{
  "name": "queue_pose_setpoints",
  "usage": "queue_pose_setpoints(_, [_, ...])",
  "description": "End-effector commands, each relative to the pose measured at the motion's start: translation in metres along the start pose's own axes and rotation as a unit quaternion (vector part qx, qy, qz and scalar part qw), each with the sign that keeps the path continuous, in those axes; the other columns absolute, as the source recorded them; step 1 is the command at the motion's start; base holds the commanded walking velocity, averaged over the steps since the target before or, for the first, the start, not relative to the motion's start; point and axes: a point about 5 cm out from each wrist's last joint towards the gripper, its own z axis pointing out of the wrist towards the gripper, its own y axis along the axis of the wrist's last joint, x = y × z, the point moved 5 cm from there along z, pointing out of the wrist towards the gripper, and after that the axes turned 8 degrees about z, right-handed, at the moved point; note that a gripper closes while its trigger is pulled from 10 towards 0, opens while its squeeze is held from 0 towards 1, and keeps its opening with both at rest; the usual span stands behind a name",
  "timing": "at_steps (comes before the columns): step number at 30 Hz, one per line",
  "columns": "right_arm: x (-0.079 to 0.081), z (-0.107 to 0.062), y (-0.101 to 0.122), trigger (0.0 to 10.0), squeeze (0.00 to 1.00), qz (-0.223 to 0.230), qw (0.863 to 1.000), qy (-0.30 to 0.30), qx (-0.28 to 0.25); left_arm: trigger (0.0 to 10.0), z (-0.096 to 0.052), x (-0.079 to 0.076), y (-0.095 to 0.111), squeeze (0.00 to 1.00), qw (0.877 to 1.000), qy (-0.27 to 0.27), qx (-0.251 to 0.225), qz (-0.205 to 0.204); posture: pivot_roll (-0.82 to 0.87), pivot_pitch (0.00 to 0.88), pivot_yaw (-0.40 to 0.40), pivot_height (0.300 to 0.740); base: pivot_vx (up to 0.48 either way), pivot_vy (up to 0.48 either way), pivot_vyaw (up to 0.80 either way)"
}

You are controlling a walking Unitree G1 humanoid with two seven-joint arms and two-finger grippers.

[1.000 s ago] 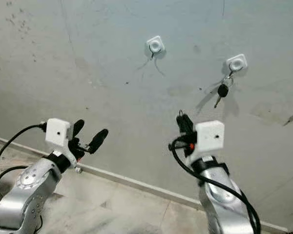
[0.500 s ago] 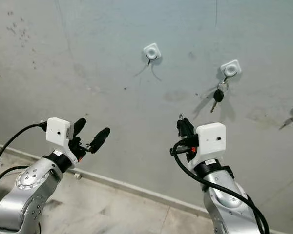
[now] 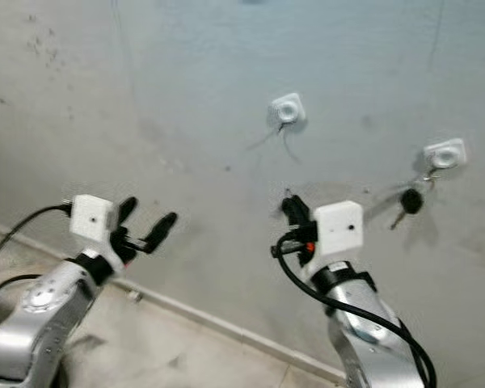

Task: Hang keys on a hook

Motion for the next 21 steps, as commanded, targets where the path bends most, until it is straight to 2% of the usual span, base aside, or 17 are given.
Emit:
queue_pose_setpoints(1, [-0.004,-0.002,0.002,10.0,0.0,-0.002,1.0,-0.01,-0.001,10.0,0.002,-0.011,0.002,0.0,1.0,-0.021,-0.002,-0.003,0.14,0.0,-0.04,0.74,0.304,0.0,0.0])
queue_pose_setpoints(4, [-0.003,-0.002,0.001,10.0,0.0,0.0,1.0,-0.01,-0.001,10.0,0.002,-0.01,0.003,0.0,1.0,-0.019,-0.006,-0.013,0.14,0.0,-0.04,0.74,0.203,0.0,0.0])
queue_pose_setpoints(8, [-0.002,-0.001,0.001,10.0,0.0,0.001,1.0,-0.007,-0.001,10.0,0.002,-0.01,0.002,0.0,1.0,-0.02,-0.003,-0.005,0.15,0.0,-0.04,0.74,0.0,0.0,0.0])
queue_pose_setpoints(11, [0.001,0.0,0.002,10.0,0.0,0.006,1.0,-0.002,-0.007,10.0,0.0,-0.006,0.0,0.0,0.999,-0.012,-0.005,0.038,0.15,0.0,-0.041,0.74,0.0,0.0,0.0])
queue_pose_setpoints(13, [0.005,0.0,0.006,10.0,0.0,0.009,1.0,0.007,-0.019,10.0,-0.004,-0.001,0.001,0.0,0.996,0.001,-0.017,0.089,0.15,0.0,-0.041,0.74,0.0,0.0,0.0])
queue_pose_setpoints(15, [0.009,0.0,0.007,10.0,0.0,0.02,0.999,0.02,-0.024,10.0,-0.007,0.001,0.004,0.0,0.994,0.01,-0.026,0.109,0.15,0.0,-0.044,0.74,0.0,0.0,0.0])
queue_pose_setpoints(21, [0.021,0.0,0.006,10.0,0.0,0.026,0.998,0.057,-0.02,10.0,-0.008,0.0,0.009,0.0,0.992,0.013,-0.039,0.12,0.16,0.0,-0.047,0.74,0.0,0.0,0.0])
